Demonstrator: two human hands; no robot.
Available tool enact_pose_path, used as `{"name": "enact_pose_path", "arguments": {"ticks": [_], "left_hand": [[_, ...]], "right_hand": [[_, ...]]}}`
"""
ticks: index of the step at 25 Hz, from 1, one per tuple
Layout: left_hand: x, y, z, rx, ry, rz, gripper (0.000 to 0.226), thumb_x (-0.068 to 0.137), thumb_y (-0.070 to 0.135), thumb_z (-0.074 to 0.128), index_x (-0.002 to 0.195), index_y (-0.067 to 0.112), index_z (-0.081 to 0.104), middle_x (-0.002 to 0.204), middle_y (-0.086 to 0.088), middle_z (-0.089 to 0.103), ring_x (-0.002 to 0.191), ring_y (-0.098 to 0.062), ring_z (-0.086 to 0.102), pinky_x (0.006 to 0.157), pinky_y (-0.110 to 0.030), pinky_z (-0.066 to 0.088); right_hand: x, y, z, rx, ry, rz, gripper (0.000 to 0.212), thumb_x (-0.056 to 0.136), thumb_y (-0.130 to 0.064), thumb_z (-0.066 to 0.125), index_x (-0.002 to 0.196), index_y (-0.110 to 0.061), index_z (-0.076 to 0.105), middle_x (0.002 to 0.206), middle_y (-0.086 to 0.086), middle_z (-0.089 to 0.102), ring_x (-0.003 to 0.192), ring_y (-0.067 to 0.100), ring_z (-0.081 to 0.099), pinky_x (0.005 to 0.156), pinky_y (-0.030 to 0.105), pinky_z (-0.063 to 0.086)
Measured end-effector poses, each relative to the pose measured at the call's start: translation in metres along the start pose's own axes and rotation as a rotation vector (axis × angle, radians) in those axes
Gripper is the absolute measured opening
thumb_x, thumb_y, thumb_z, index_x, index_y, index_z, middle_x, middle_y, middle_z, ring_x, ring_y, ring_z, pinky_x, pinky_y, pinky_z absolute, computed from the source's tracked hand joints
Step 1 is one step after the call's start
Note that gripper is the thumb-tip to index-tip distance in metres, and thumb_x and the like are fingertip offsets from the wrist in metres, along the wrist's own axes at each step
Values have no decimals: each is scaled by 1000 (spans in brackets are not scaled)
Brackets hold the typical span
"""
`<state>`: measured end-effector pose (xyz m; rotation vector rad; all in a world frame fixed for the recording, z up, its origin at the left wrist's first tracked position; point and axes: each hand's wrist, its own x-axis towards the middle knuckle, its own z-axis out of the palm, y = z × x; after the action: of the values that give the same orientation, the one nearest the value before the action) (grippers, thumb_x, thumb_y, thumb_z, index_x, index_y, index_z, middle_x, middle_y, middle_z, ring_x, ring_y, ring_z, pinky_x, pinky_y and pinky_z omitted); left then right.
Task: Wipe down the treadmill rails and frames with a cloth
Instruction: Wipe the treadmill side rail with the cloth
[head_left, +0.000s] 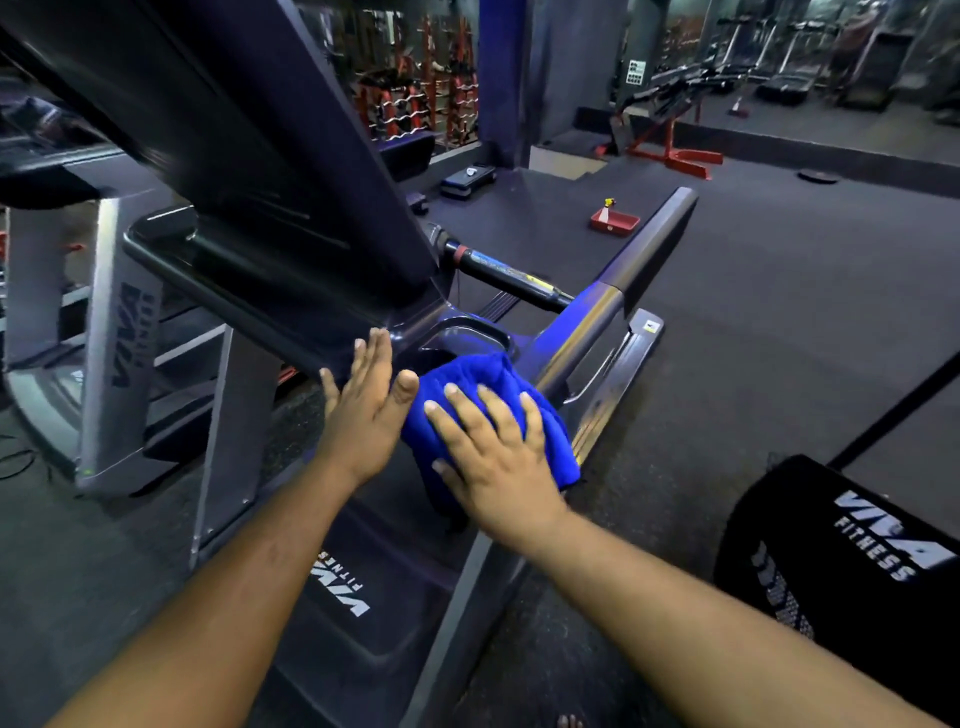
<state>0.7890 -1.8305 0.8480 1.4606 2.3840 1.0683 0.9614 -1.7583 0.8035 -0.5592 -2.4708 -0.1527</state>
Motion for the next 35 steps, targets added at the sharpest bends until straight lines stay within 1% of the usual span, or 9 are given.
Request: {"name": "enact_pose_path", "arguments": {"ticks": [3,6,8,13,17,23,28,30,35], "left_hand": [[-7,10,-2,115,-19,81,123,65,96,-7,158,16,1,165,5,-3,150,-6,-10,119,-45,-15],[-13,27,6,239,-59,145,120,68,94,-5,158,15,1,166,2,-3,151,-8,-11,119,-45,-15],[-11,41,17,354,-105,158,121,66,94,-9,158,15,-1,166,1,-6,151,-9,-12,120,-47,-15],[21,81,45,601,-95,151,121,64,92,-17,158,15,-7,166,1,-11,151,-10,-15,119,-53,-15],[61,115,75,670,-110,73,118,69,92,-8,157,14,-9,166,-1,-12,151,-12,-16,119,-54,-14],[108,133,105,654,-183,-121,116,73,93,7,157,16,-9,165,2,-14,150,-10,-18,119,-56,-13],[117,133,113,623,-176,-261,117,72,97,11,156,20,-15,163,7,-22,147,-6,-25,119,-55,-13],[118,135,112,634,-169,-290,117,72,97,12,155,19,-16,162,7,-24,146,-6,-27,119,-53,-15],[114,139,113,662,-96,-342,117,73,96,10,156,17,-14,163,3,-21,147,-8,-24,120,-51,-15]], "right_hand": [[4,72,6,106,-24,-2,68,87,-61,48,148,-31,40,157,-2,38,145,24,33,115,59,22],[23,130,9,370,-57,449,74,87,-63,34,154,-32,27,165,-6,16,153,19,6,118,63,11],[38,119,8,445,-14,557,73,89,-61,29,153,-28,30,165,-3,16,153,21,1,119,62,7],[36,141,-3,321,-144,59,64,92,-61,32,150,-33,37,158,-10,33,152,17,12,120,61,0],[107,252,13,133,-310,168,75,87,-68,22,152,-31,33,160,-5,30,151,20,15,116,67,7],[130,279,13,22,-449,-41,85,86,-69,6,157,-24,18,162,-2,26,150,19,21,117,48,17],[218,270,41,11,-796,-28,80,97,-60,34,157,-11,11,153,14,40,138,33,41,109,48,29],[237,244,56,46,-791,-19,85,96,-57,44,156,-8,8,153,17,37,138,35,40,110,49,30],[236,261,50,190,-789,-96,103,86,-70,52,157,-25,-7,166,11,-1,149,36,18,112,62,21]]}}
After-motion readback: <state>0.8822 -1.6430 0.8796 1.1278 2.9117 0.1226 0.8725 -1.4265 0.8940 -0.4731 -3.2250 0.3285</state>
